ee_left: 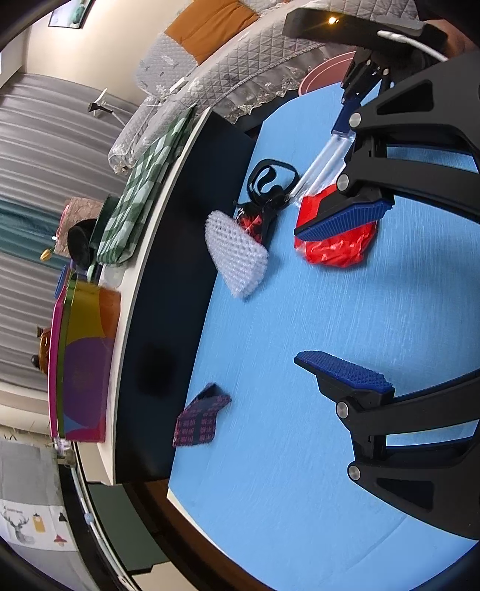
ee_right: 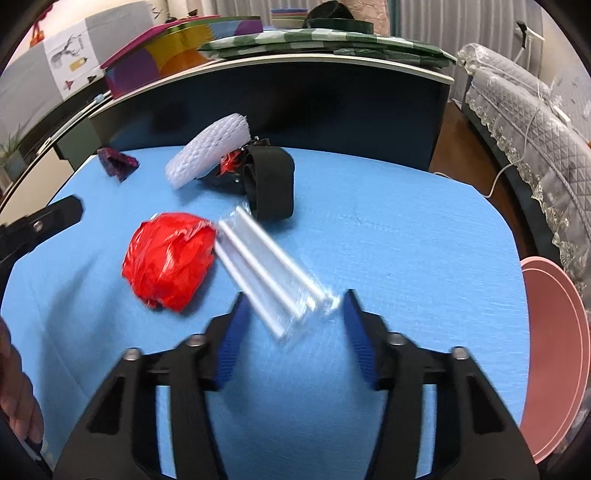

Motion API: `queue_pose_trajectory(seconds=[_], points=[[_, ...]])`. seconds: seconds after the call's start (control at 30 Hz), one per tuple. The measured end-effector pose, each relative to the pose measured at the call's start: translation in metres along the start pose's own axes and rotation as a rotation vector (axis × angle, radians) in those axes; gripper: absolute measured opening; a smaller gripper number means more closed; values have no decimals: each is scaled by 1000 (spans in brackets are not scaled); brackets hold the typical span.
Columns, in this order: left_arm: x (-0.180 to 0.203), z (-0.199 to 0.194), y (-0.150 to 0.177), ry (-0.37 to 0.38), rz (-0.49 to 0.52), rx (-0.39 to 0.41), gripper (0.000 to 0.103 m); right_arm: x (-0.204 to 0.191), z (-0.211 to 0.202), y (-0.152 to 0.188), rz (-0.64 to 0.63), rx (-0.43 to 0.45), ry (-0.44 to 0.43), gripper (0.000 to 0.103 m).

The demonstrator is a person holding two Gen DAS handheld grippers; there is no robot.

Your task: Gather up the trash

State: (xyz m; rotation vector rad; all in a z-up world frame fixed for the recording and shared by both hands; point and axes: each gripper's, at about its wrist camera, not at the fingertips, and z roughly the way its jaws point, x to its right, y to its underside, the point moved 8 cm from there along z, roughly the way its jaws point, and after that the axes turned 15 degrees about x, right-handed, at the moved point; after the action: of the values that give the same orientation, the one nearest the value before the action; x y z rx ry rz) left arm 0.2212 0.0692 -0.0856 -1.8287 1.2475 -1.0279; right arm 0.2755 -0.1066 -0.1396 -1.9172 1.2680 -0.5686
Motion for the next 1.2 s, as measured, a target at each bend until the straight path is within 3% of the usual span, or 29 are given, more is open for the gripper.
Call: queue_pose_trajectory(seconds=[0.1,0.3,0.37,0.5,0.57,0.67,1.13,1.2], points=[[8,5,8,7,9,-16,61,-1,-8,6,-20,-1,-20,14],[28,16,24,31,21,-50,61,2,-27,17,-47,18,-20,11],[36,18,27,44,26,-56,71,10,-34,19,-46,24,-2,11],[55,27,38,76,53,-92,76,34,-46,23,-5,31,38,11],[59,32,43,70,65,-105,78,39,-50,24,22,33,22,16],[58,39,49,35,80,-133,78,45,-50,26,46,29,18,56],[50,38,47,23,121,-137,72,52,-27,17,71,40,53,58],[47,39,48,25,116,-144,72,50,-24,15,61,37,54,52]])
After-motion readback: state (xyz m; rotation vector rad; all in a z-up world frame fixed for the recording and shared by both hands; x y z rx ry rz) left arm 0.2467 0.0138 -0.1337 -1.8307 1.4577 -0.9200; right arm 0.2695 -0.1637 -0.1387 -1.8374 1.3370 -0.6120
